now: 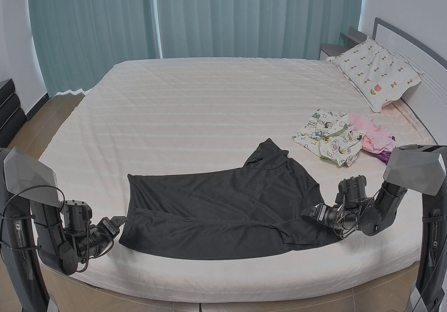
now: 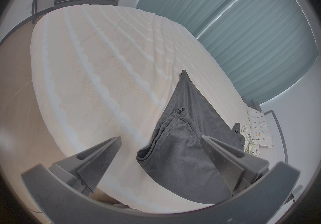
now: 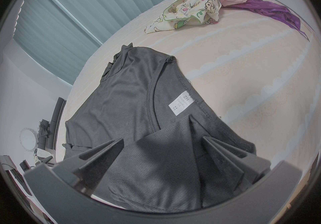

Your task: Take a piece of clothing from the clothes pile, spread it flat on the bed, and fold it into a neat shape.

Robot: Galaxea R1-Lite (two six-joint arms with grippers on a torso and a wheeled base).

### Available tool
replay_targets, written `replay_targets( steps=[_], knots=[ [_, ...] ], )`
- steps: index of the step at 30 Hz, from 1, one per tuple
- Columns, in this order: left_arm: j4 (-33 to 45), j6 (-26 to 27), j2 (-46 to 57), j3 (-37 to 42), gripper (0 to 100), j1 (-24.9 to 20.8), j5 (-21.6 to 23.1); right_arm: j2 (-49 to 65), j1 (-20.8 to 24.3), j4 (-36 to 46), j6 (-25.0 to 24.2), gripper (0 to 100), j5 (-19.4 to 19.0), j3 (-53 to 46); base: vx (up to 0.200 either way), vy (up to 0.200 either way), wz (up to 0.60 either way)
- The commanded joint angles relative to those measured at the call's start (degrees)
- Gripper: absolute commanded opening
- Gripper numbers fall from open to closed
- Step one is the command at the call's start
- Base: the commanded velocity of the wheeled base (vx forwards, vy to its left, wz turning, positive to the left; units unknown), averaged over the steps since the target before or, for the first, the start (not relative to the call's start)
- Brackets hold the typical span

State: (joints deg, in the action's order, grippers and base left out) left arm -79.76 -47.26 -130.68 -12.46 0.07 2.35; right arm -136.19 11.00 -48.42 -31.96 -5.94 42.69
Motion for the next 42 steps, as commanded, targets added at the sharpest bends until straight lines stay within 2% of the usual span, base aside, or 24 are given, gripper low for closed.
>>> replay_targets(
  steps=[1,14,20,21,28,32,36,42],
  knots=[
    [0.0,0.0,-0.1,0.0,100,0.0,0.0,-1.4,-0.3,-0.3,0.0,0,0.0,0.4,0.000,0.000,0.00],
    [0.0,0.0,-0.4,0.1,100,0.0,0.0,-0.7,-2.2,-1.0,-1.5,0,0.5,1.3,0.000,0.000,0.00],
    [0.0,0.0,-0.4,0.3,100,0.0,0.0,-1.2,-2.6,-3.8,-2.0,0,0.4,0.6,0.000,0.000,0.00],
    [0.0,0.1,-0.4,0.4,100,0.0,0.1,-1.2,-2.6,-4.0,-2.0,100,0.4,0.6,0.000,0.000,0.00],
    [0.0,0.4,-1.0,0.8,100,-0.4,1.2,0.1,-2.6,-4.5,-2.3,100,0.5,-0.6,0.000,0.000,0.00],
    [0.0,0.5,-1.9,0.3,100,-2.7,1.0,1.3,-3.4,-4.8,-2.7,100,0.4,-1.7,0.000,0.000,0.00],
    [0.0,0.8,-3.8,-1.0,100,-5.0,-0.9,2.2,-4.1,-4.7,-5.0,100,0.5,-1.9,0.000,0.000,0.00],
    [0.0,1.0,-5.5,-2.5,100,-6.8,-3.8,2.3,-4.7,-4.7,-5.2,100,0.5,-2.1,0.000,0.000,0.00]
  ],
)
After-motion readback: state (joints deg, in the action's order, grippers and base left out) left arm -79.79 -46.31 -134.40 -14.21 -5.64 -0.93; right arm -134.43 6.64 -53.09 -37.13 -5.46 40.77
